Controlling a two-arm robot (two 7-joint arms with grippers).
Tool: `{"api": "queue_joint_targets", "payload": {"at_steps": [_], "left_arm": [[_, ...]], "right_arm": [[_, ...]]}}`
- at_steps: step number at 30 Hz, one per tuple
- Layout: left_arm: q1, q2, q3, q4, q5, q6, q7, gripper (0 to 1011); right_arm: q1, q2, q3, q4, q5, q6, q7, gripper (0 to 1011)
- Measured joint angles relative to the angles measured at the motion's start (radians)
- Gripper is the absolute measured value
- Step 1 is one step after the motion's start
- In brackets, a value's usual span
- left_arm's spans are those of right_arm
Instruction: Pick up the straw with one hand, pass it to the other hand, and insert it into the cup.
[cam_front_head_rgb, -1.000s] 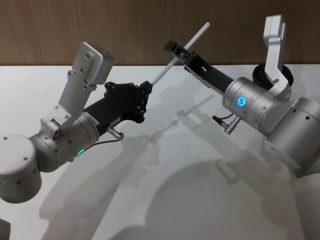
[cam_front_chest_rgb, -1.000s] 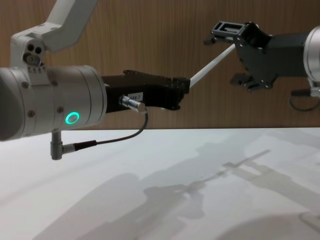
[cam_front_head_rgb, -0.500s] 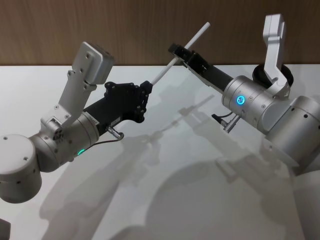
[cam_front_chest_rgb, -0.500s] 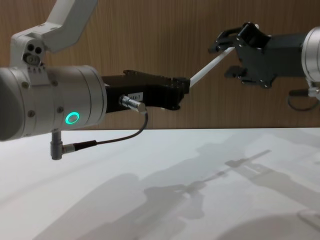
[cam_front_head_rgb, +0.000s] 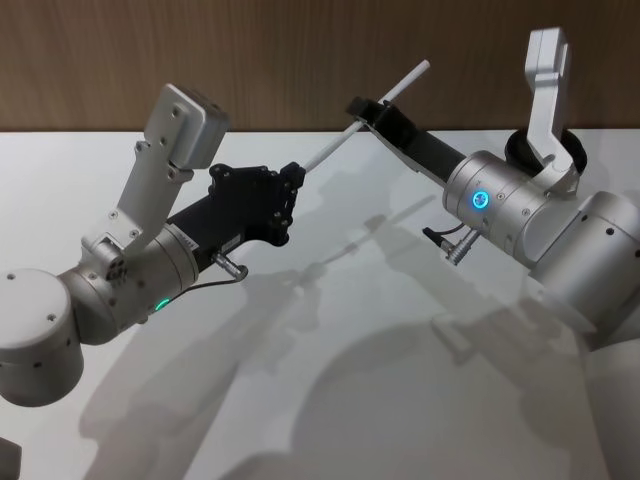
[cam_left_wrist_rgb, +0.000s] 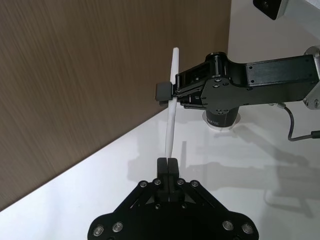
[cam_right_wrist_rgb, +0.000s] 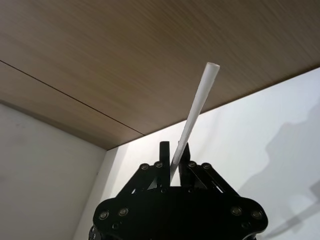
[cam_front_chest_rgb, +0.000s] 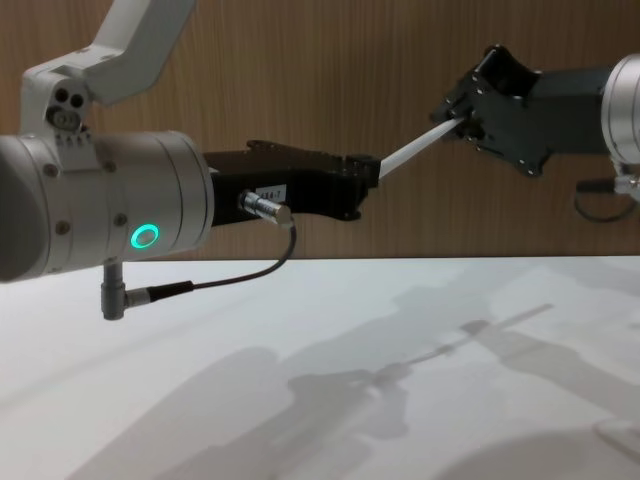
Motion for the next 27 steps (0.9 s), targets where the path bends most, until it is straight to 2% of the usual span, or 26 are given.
{"api": "queue_joint_targets", "payload": {"at_steps": [7, 16, 21, 25, 27], "left_arm": [[0.000, 0.000, 0.000, 0.000, 0.000, 0.000, 0.000, 5], [0.000, 0.000, 0.000, 0.000, 0.000, 0.000, 0.000, 15], [0.000, 0.000, 0.000, 0.000, 0.000, 0.000, 0.000, 116], [0.000, 0.000, 0.000, 0.000, 0.000, 0.000, 0.000, 289], [0.000, 0.000, 0.000, 0.000, 0.000, 0.000, 0.000, 328]], "right_arm": [[0.001, 0.001, 0.000, 0.001, 0.000, -0.001, 0.001, 46], [0.000, 0.003, -0.001, 0.001, 0.000, -0.004, 0.001, 8], [-0.004, 0.009, -0.006, -0.004, -0.009, -0.021, 0.008, 9], [-0.008, 0.016, -0.012, -0.009, -0.020, -0.037, 0.018, 8], [-0.011, 0.023, -0.019, -0.014, -0.032, -0.052, 0.026, 9]]}}
